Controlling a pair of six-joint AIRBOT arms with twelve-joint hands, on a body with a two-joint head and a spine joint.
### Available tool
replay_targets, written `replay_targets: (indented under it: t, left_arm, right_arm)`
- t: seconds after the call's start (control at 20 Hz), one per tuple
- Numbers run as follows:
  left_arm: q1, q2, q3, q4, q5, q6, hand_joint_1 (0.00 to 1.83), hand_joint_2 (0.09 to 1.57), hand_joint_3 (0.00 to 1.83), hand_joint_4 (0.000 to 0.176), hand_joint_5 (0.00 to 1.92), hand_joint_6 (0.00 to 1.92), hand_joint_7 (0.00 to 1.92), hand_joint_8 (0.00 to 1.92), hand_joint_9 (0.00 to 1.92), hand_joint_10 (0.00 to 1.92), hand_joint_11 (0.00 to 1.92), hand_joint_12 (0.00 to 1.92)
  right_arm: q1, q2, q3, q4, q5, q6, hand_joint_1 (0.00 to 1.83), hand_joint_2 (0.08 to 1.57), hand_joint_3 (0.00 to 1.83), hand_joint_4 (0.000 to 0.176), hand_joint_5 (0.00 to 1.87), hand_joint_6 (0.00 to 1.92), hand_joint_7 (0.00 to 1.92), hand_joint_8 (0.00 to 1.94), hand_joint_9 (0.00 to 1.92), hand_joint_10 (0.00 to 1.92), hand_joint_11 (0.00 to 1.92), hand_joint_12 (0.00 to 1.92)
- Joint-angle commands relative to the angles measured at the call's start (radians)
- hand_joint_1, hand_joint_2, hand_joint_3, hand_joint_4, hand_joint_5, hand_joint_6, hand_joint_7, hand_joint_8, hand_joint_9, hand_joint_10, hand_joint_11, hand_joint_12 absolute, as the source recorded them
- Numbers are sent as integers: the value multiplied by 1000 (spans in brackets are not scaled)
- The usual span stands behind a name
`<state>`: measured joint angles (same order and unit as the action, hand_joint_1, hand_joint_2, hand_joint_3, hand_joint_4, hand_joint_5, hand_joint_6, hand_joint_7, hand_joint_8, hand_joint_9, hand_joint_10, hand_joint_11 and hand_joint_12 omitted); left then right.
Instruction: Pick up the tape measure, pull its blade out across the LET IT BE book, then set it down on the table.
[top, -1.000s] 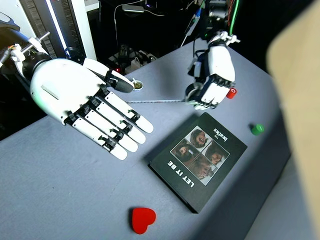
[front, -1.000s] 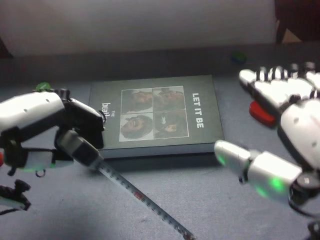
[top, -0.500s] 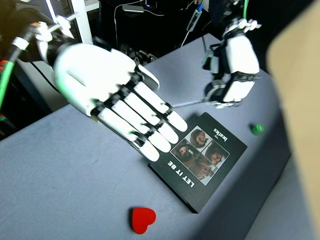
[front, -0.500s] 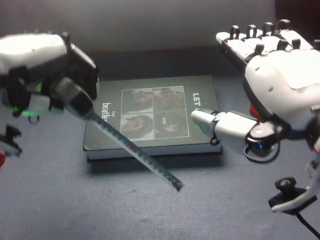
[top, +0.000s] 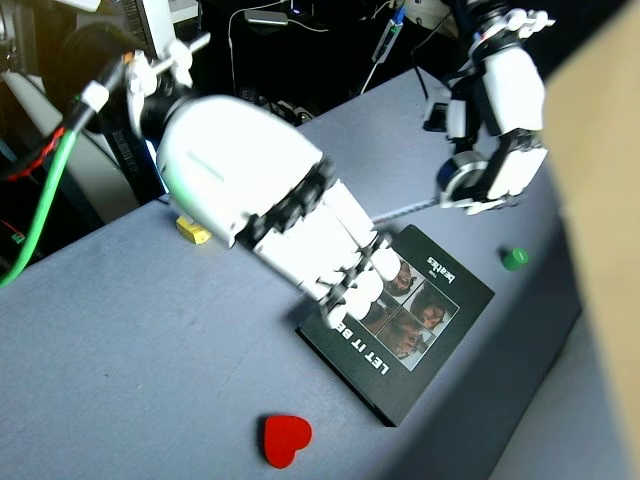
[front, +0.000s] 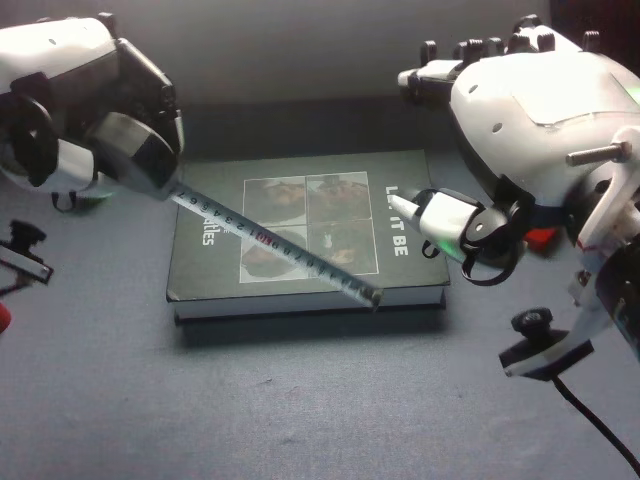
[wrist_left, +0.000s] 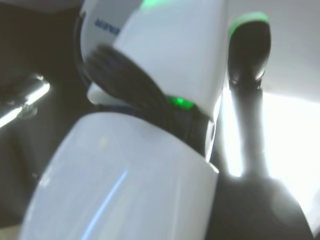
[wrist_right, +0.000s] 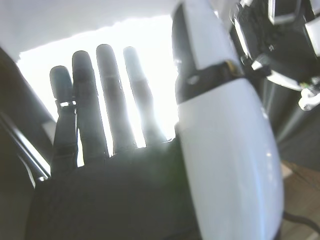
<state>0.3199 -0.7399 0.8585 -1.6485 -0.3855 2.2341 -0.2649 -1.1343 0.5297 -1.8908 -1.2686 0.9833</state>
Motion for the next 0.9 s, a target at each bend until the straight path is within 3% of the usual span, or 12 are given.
replay_targets:
  t: [0.0,0.15,0.2,0.25,0.45,0.7,0.85]
  left_arm:
    - [-26,0,-6,-39,-107,59,1493,1085,0,0,868,993,1105,621,986,978,896,1462]
    - [-96,-10,-57,-248,-350,289,1494,1081,0,0,878,973,1114,599,1004,964,890,1467]
    - [-112,-16,-68,-282,-420,319,1494,1081,0,0,879,968,1116,598,1009,960,884,1472]
    - [-135,-24,-83,-337,-516,294,1494,1081,0,0,880,966,1117,597,1011,958,881,1474]
    - [-188,-51,-97,-395,-651,238,1494,1082,0,0,878,966,1116,599,1010,958,880,1475]
    - [-241,-73,-103,-428,-673,47,1494,1083,0,0,875,980,1125,589,991,975,881,1475]
    - [-227,-74,-128,-426,-681,-6,1494,1087,0,0,857,992,1111,617,989,983,879,1482]
  right_arm:
    - [11,4,-2,-96,-62,2,902,1104,1,0,571,21,642,15,581,26,164,1143]
    - [17,4,0,-84,-71,5,932,1122,2,0,646,23,707,18,661,36,194,1138]
    - [19,4,1,-84,-68,7,933,1123,2,0,656,25,719,20,677,40,208,1142]
    - [25,4,3,-85,-63,7,933,1123,2,0,662,26,727,22,685,42,213,1143]
    - [24,4,8,-92,-61,7,938,1126,3,0,686,33,743,26,701,47,230,1151]
    - [21,4,9,-105,-59,6,943,1128,2,0,703,24,773,21,731,46,252,1162]
    - [26,4,10,-116,-54,9,943,1129,2,0,705,21,786,22,739,45,248,1160]
